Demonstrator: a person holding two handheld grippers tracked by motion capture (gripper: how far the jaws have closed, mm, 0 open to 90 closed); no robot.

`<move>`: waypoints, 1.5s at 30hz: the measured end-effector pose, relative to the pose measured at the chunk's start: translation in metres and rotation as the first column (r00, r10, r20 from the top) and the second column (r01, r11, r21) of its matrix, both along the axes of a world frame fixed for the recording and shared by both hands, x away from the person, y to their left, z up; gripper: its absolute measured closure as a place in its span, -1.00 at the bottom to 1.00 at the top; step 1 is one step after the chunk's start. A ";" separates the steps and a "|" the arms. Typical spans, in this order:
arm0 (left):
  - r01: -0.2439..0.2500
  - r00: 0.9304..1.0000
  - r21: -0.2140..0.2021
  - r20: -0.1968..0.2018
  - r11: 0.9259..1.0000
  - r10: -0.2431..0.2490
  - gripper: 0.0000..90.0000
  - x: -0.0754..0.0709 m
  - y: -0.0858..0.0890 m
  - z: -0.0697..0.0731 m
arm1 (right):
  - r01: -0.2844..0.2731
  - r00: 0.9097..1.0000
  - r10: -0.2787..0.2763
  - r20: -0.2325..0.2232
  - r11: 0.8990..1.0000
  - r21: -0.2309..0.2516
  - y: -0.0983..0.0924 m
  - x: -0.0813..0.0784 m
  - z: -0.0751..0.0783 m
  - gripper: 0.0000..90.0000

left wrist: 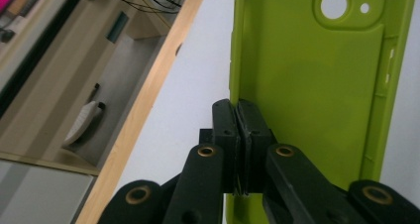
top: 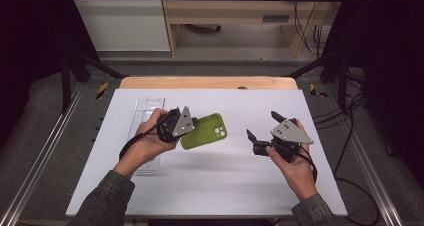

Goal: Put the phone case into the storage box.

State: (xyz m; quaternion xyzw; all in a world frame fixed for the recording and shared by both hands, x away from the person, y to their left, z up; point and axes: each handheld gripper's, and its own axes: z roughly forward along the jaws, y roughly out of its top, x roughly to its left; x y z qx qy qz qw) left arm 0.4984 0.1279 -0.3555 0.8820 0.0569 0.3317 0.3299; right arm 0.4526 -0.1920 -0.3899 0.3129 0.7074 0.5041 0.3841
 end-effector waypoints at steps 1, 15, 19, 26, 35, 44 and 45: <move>-0.006 1.000 -0.009 0.007 1.000 0.006 0.95 -0.001 0.000 0.000 | -0.006 1.000 0.006 -0.001 1.000 0.008 0.001 -0.001 -0.001 -0.84; -0.090 0.995 -0.172 0.026 0.981 0.095 0.95 -0.012 0.015 0.005 | 0.091 0.996 -0.091 -0.002 0.991 0.095 -0.008 -0.008 -0.018 -0.86; -0.118 0.992 -0.213 0.027 0.970 0.127 0.95 -0.012 0.019 0.007 | 0.095 0.995 -0.092 -0.030 0.986 0.137 -0.017 -0.009 -0.023 -0.87; -0.166 0.982 -0.298 0.042 0.940 0.187 0.95 -0.013 0.030 0.013 | 0.085 0.995 -0.076 -0.067 0.986 0.145 -0.025 -0.012 -0.030 -0.89; -0.257 0.955 -0.418 0.031 0.871 0.296 0.95 -0.012 0.051 0.024 | 0.076 0.996 -0.066 -0.065 0.983 0.168 -0.035 -0.019 -0.031 -0.90; -0.307 0.932 -0.503 0.012 0.808 0.362 0.95 -0.010 0.070 0.030 | 0.076 0.996 -0.068 -0.051 0.981 0.181 -0.040 -0.024 -0.037 -0.90; -0.315 0.929 -0.510 0.009 0.801 0.371 0.95 -0.010 0.072 0.031 | 0.073 0.997 -0.065 -0.052 0.981 0.181 -0.040 -0.024 -0.037 -0.90</move>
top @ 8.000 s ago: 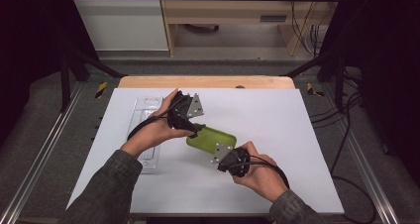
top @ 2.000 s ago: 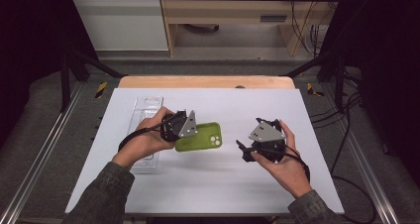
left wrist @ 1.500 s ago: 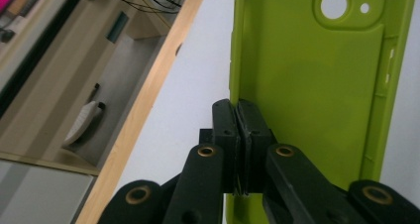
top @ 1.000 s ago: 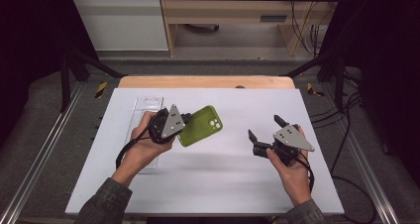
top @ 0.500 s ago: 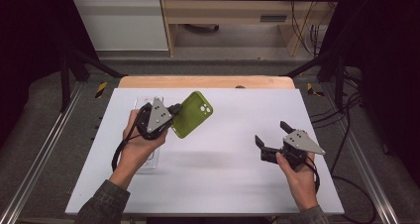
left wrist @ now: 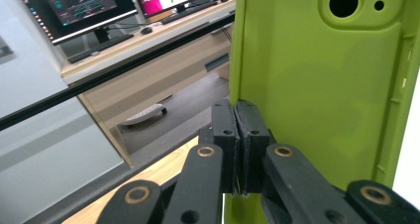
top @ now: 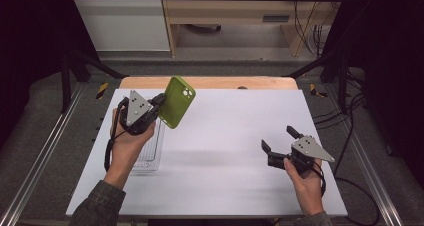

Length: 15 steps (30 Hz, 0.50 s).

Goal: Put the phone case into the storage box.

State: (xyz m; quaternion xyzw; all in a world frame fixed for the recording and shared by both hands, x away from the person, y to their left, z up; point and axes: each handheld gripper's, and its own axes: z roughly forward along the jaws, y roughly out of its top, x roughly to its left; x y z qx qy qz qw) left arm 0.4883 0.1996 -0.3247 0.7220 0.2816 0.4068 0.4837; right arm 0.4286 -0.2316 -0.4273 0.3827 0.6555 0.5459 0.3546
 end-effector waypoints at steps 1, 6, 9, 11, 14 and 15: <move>-0.010 1.000 -0.013 -0.001 1.000 0.010 0.95 0.000 0.002 0.000 | -0.004 1.000 0.004 -0.002 1.000 -0.003 0.000 0.000 -0.001 -0.90; -0.049 0.999 -0.085 0.012 0.995 0.050 0.95 0.001 0.012 0.006 | -0.019 1.000 0.019 0.000 1.000 -0.015 0.001 -0.001 -0.004 -0.91; -0.074 0.997 -0.116 0.027 0.990 0.078 0.95 0.002 0.018 0.010 | -0.022 1.000 0.022 -0.003 1.000 -0.009 0.001 -0.003 -0.006 -0.91; -0.099 0.995 -0.124 0.014 0.987 0.101 0.95 0.003 0.021 0.010 | -0.025 1.000 0.025 -0.007 0.999 -0.020 0.001 -0.003 -0.008 -0.91; -0.130 0.991 -0.122 0.014 0.984 0.133 0.95 0.005 0.024 0.009 | -0.025 1.000 0.025 -0.019 0.999 -0.024 0.002 -0.003 -0.011 -0.91; -0.138 0.990 -0.125 0.010 0.982 0.140 0.95 0.006 0.025 0.008 | -0.026 0.999 0.025 -0.019 0.999 -0.030 0.002 -0.002 -0.012 -0.91</move>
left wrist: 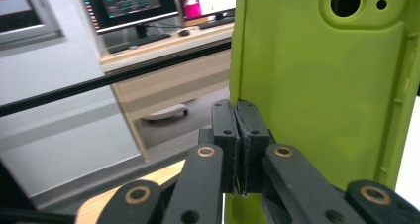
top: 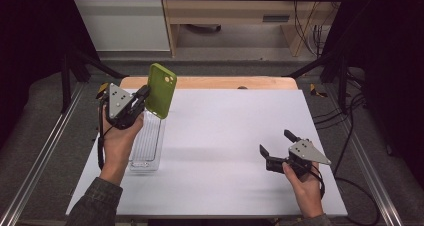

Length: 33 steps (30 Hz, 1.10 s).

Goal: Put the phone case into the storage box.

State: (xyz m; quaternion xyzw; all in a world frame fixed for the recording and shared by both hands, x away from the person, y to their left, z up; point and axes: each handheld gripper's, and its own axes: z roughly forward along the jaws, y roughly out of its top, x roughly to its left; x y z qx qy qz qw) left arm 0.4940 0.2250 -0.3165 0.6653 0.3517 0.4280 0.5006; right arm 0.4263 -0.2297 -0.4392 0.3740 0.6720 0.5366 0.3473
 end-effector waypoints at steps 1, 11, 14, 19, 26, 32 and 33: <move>-0.009 1.000 -0.005 -0.001 1.000 0.009 0.95 0.001 0.001 -0.001 | 0.002 1.000 -0.002 0.000 1.000 -0.001 0.000 0.000 -0.001 -0.91; -0.103 0.995 -0.045 -0.008 0.994 0.102 0.95 0.013 0.011 -0.006 | 0.012 1.000 -0.012 0.009 1.000 0.007 0.000 -0.003 -0.006 -0.91; -0.120 0.993 -0.071 -0.023 0.990 0.119 0.95 0.018 0.016 -0.007 | 0.012 1.000 -0.012 0.007 1.000 0.013 0.000 -0.003 -0.008 -0.92; -0.139 0.990 -0.099 -0.027 0.985 0.137 0.95 0.025 0.018 -0.007 | 0.005 1.000 -0.005 0.009 1.000 0.011 0.000 -0.003 -0.009 -0.92; -0.163 0.987 -0.111 -0.013 0.980 0.162 0.95 0.031 0.016 -0.005 | -0.010 1.000 0.010 0.011 1.000 0.012 0.000 -0.005 -0.011 -0.92; -0.177 0.984 -0.134 -0.015 0.975 0.176 0.95 0.036 0.015 -0.008 | -0.013 1.000 0.013 0.007 1.000 0.019 0.000 -0.005 -0.012 -0.92; -0.178 0.984 -0.137 -0.016 0.974 0.178 0.95 0.037 0.015 -0.008 | -0.014 1.000 0.013 0.009 1.000 0.018 0.000 -0.005 -0.012 -0.92</move>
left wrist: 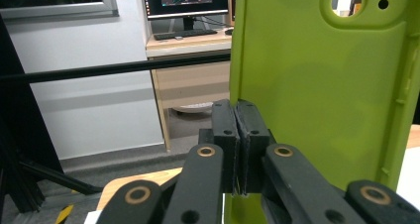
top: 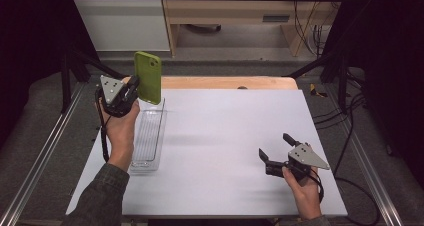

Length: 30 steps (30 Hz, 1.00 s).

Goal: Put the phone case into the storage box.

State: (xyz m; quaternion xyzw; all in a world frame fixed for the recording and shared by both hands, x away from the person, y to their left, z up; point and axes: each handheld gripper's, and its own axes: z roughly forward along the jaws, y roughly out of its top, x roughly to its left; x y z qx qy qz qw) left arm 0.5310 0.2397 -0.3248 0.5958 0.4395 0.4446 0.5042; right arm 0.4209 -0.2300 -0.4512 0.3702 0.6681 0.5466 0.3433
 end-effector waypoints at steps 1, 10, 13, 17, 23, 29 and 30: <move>-0.003 1.000 -0.002 0.000 1.000 0.003 0.95 0.001 0.000 -0.001 | -0.001 1.000 0.001 0.000 1.000 -0.002 0.000 0.000 0.000 -0.92; -0.017 1.000 -0.023 -0.002 1.000 0.017 0.95 0.009 -0.002 -0.007 | 0.002 1.000 -0.002 0.005 1.000 0.011 -0.002 0.000 0.000 -0.92; -0.020 1.000 -0.024 -0.002 1.000 0.020 0.95 0.012 -0.002 -0.009 | 0.000 1.000 0.000 0.004 1.000 0.011 -0.002 -0.001 -0.001 -0.92; -0.020 1.000 -0.037 -0.007 0.999 0.020 0.95 0.015 -0.003 -0.011 | -0.004 1.000 0.004 0.002 1.000 0.006 -0.001 0.000 -0.002 -0.92; -0.026 1.000 -0.041 -0.005 0.999 0.026 0.95 0.018 -0.005 -0.013 | -0.006 1.000 0.006 0.002 1.000 0.009 -0.001 0.000 -0.002 -0.92; -0.039 0.999 -0.056 0.001 0.998 0.039 0.95 0.021 -0.004 -0.015 | -0.008 1.000 0.008 0.003 1.000 0.008 -0.001 0.000 -0.002 -0.92; -0.040 0.999 -0.057 0.000 0.998 0.040 0.95 0.022 -0.004 -0.016 | -0.008 1.000 0.008 0.005 1.000 0.008 -0.001 0.000 -0.003 -0.92</move>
